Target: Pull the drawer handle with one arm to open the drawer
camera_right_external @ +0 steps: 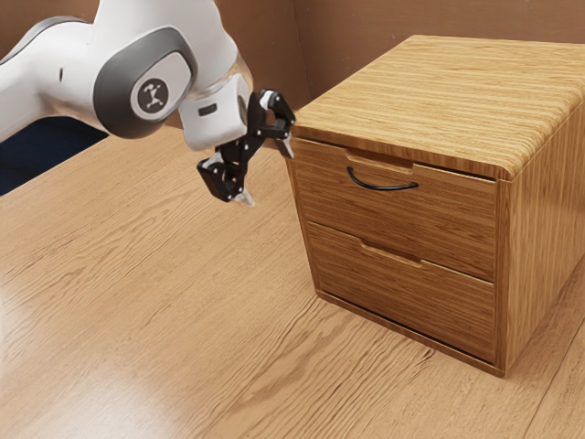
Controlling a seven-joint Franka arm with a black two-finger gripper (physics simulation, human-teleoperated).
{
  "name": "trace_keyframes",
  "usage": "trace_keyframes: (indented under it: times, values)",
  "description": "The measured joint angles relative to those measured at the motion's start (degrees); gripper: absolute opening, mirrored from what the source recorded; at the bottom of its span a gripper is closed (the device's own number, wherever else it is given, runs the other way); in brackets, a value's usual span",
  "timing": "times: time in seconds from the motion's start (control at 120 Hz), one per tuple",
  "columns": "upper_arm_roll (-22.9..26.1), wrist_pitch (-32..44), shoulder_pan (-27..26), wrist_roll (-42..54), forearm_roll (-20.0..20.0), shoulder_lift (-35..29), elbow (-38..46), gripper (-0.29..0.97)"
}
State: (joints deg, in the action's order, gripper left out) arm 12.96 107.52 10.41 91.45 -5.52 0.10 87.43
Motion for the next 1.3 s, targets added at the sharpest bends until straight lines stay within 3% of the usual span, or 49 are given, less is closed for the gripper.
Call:
trace_keyframes:
  times: [1.3]
  values:
    - [1.4,-1.3,13.2,1.3,-1.3,-0.2,-0.1,0.66]
